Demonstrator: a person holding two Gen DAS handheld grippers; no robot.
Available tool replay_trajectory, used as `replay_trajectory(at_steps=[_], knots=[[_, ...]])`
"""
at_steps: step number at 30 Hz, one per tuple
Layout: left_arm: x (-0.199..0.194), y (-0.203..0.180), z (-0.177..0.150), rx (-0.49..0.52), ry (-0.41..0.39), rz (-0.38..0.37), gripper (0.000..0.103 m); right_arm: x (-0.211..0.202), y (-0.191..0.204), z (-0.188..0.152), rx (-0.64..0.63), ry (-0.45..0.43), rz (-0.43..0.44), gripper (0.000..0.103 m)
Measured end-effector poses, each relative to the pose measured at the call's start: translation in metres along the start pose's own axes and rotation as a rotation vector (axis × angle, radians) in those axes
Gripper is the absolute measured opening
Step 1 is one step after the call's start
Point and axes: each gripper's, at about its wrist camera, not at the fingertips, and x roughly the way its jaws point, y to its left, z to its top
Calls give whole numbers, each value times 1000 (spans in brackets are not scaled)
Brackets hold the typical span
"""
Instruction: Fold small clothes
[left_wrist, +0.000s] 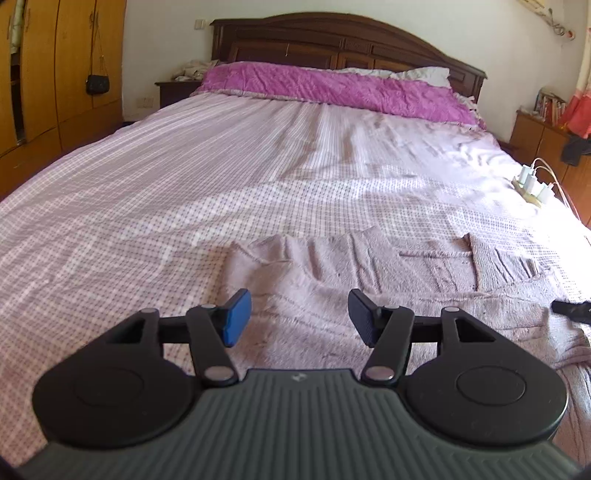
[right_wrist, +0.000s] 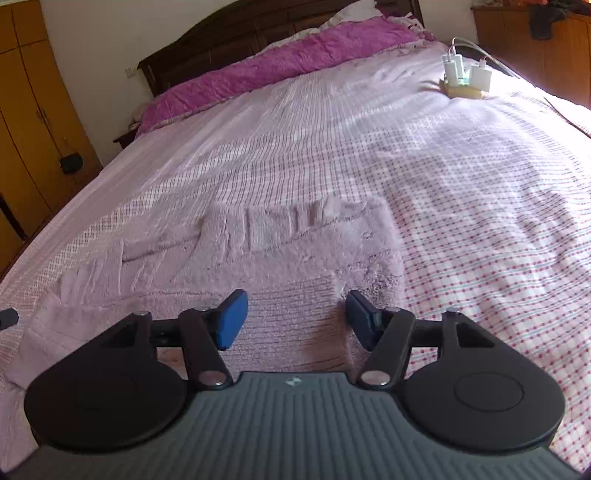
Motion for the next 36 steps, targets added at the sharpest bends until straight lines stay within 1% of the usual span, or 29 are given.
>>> replay_trajectory(at_steps=[1,2,4,6,9,11,12,14,17,20,21,22,23,25,27,29,31,33,36], knots=[[2,0,-1,0,-15,3,60,1,2,-2,-11,-20,-20,16],[4,0,-3,-1,-29,11,60,-1,3,-3,-11,-48,-25,10],[10,0,-5,-7,-45,26,60,-13,1,-3,18,-130,-10,10],[16,3,-7,-25,-51,22,60,-27,1,-1,16,-188,-44,10],[30,5,-12,-39,-35,15,60,-20,-4,-2,-3,-155,-91,10],[42,6,-16,-28,-14,32,60,-5,-9,-8,-17,-95,-106,10],[49,6,-19,-19,-3,48,60,2,-13,-12,-3,-76,-102,11],[61,9,-24,-9,18,66,62,7,-18,-17,14,-86,-93,11],[65,10,-24,-14,17,69,62,8,-19,-18,22,-87,-90,11],[61,8,-22,-3,20,75,62,6,-21,-17,33,-84,-77,13],[58,8,-21,0,24,77,62,4,-22,-16,42,-82,-66,17],[54,7,-20,5,28,78,60,1,-23,-15,54,-80,-53,25],[49,7,-19,8,29,78,60,-5,-23,-14,71,-74,-40,29],[35,8,-17,17,29,76,60,-16,-23,-14,92,-68,-26,45],[20,8,-17,23,23,81,60,-31,-19,-16,85,-73,-13,52],[2,7,-17,34,20,85,60,-51,-12,-20,56,-85,5,54],[-17,4,-19,54,14,88,60,-70,-4,-26,26,-92,27,58],[-34,1,-22,74,10,91,60,-90,3,-33,0,-91,67,61],[-59,-3,-28,94,12,89,60,-120,14,-45,-40,-85,121,63]])
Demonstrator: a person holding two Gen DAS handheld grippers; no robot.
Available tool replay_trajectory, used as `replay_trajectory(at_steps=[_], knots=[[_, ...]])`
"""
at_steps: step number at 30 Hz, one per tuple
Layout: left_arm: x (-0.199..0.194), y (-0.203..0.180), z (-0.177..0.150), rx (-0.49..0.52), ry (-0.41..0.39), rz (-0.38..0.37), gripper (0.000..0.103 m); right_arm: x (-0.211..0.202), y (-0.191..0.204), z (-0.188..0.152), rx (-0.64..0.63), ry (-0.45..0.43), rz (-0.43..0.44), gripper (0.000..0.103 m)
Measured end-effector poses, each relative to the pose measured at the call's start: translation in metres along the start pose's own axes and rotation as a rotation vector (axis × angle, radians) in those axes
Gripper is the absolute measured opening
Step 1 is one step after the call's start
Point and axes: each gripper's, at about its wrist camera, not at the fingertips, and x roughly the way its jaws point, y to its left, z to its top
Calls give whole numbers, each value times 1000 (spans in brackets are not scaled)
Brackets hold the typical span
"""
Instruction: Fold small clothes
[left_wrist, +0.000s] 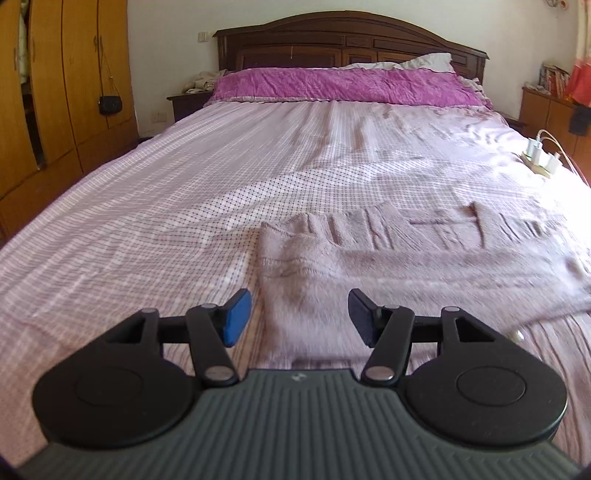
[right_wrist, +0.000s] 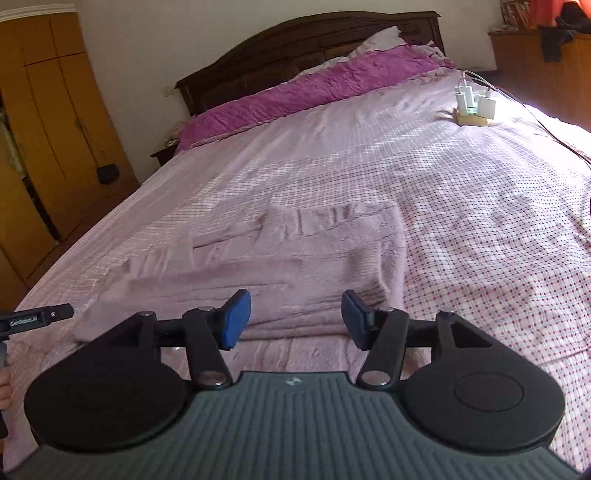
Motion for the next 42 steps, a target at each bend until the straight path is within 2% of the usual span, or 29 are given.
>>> replay_trajectory(at_steps=[6,17,18,19,20,21,24,27,28,32,36,38,42], knots=[[-45,-2,-20,-3,14,-42,60,-49,26,-25,-79,47,92,63],[-109,-15,-76,132,51,-120,61,-104,55,-88,-274,132,128,63],[-113,-16,-81,149,59,-131,63,-108,57,-95,-282,144,131,63],[-115,-18,-88,166,71,-144,71,-111,58,-100,-288,154,133,64],[-116,-19,-93,179,82,-149,74,-115,59,-105,-295,162,137,64],[-117,-20,-99,191,94,-147,74,-119,61,-110,-306,169,140,64],[-122,-26,-113,230,119,-153,74,-127,67,-123,-369,192,131,66],[-132,-32,-124,281,134,-183,74,-135,74,-137,-456,210,115,81],[-136,-33,-129,302,135,-196,74,-138,77,-141,-485,214,112,82],[-147,-39,-142,369,144,-208,75,-143,83,-154,-578,257,86,83],[-149,-42,-158,444,191,-212,75,-135,82,-164,-621,322,50,83],[-149,-44,-166,487,191,-200,76,-129,81,-170,-645,352,30,83],[-143,-49,-171,521,184,-174,79,-120,82,-176,-666,331,-2,84]])
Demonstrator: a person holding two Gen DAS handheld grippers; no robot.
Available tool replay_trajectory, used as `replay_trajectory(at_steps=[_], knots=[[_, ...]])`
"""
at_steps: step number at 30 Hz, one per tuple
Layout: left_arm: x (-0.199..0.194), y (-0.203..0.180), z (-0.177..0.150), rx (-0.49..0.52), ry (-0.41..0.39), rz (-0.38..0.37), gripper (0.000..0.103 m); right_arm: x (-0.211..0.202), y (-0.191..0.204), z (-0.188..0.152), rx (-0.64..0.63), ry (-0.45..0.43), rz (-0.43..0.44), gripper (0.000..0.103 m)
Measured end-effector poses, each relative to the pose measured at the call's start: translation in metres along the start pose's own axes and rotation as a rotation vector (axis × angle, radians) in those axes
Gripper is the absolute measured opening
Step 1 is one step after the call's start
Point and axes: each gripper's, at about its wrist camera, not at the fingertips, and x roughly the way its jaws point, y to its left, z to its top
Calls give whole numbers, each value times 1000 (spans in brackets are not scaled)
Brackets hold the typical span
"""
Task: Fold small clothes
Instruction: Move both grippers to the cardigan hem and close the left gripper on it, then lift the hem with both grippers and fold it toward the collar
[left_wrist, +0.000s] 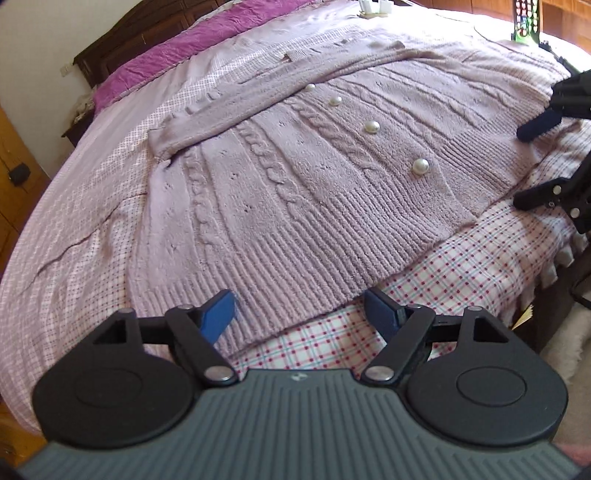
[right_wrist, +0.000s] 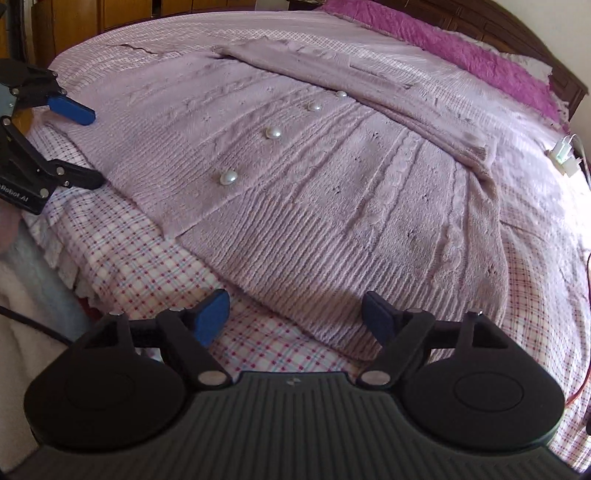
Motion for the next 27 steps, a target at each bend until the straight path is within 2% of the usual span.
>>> replay_trajectory(at_steps=[4,10,11,12,13,17,19,23,27], knots=[[12,0,6,12,-26,40,82,8,0,5,-9,-30,-87,84],[19,2,9,-51,-84,72,78,13,-3,6,16,-71,-102,81],[19,2,9,-53,-94,72,69,11,-3,6,23,-83,-103,79],[17,1,8,-54,-104,71,65,10,-4,6,26,-92,-98,72],[16,1,8,-54,-113,69,56,9,-4,5,29,-99,-89,66],[15,5,9,-92,-128,38,18,9,2,5,16,-114,-76,53],[14,8,10,-126,-135,25,12,10,4,5,20,-122,-69,47],[9,21,17,-221,-161,-10,8,0,4,7,44,-150,15,50],[3,32,26,-298,-189,-22,8,-4,15,9,-16,-135,89,67]])
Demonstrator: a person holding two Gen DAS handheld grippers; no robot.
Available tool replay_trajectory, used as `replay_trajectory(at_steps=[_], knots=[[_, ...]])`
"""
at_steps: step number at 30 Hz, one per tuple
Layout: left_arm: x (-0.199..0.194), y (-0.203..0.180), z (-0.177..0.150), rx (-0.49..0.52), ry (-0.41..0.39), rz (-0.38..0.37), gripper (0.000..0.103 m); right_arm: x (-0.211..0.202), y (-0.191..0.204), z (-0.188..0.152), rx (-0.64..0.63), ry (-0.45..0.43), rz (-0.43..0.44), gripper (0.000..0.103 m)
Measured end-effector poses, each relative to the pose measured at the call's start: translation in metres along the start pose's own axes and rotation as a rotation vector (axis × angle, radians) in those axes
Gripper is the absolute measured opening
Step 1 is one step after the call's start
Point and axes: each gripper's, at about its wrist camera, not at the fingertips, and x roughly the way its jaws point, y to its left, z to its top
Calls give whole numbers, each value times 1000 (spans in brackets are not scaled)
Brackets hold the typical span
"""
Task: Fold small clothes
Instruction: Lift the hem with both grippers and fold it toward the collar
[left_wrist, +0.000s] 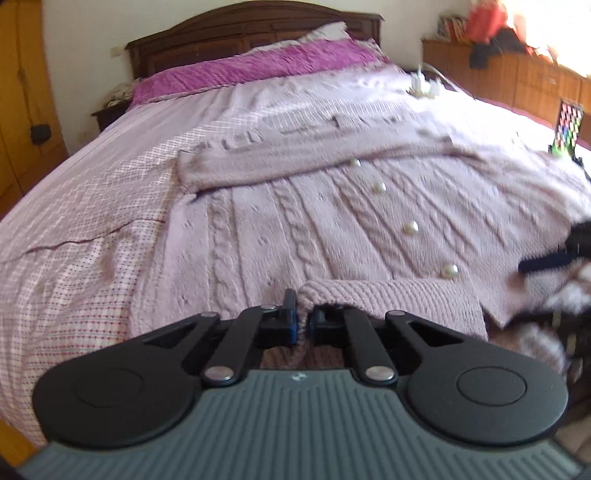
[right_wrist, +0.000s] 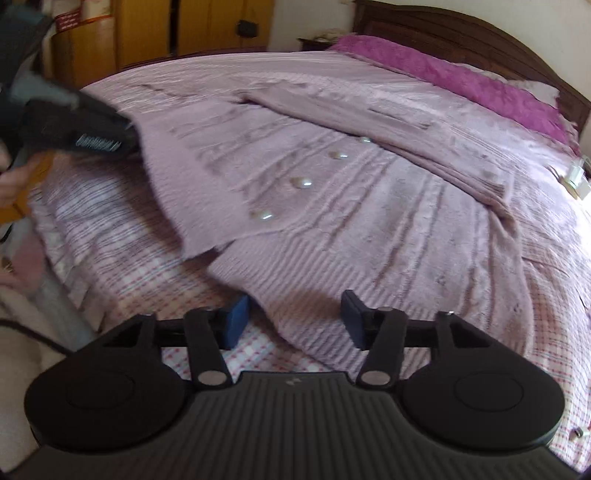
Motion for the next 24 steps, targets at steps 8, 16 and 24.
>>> replay_trajectory(at_steps=[8,16,24], knots=[[-8,2,7,-22,-45,-3,8,12,-5,-2,8,-8,-208,51],[-12,5,33,-35,-128,9,7,-8,-32,32,59,-179,-305,5],[0,14,83,-51,-199,44,7,-3,-58,82,74,-291,-363,5]])
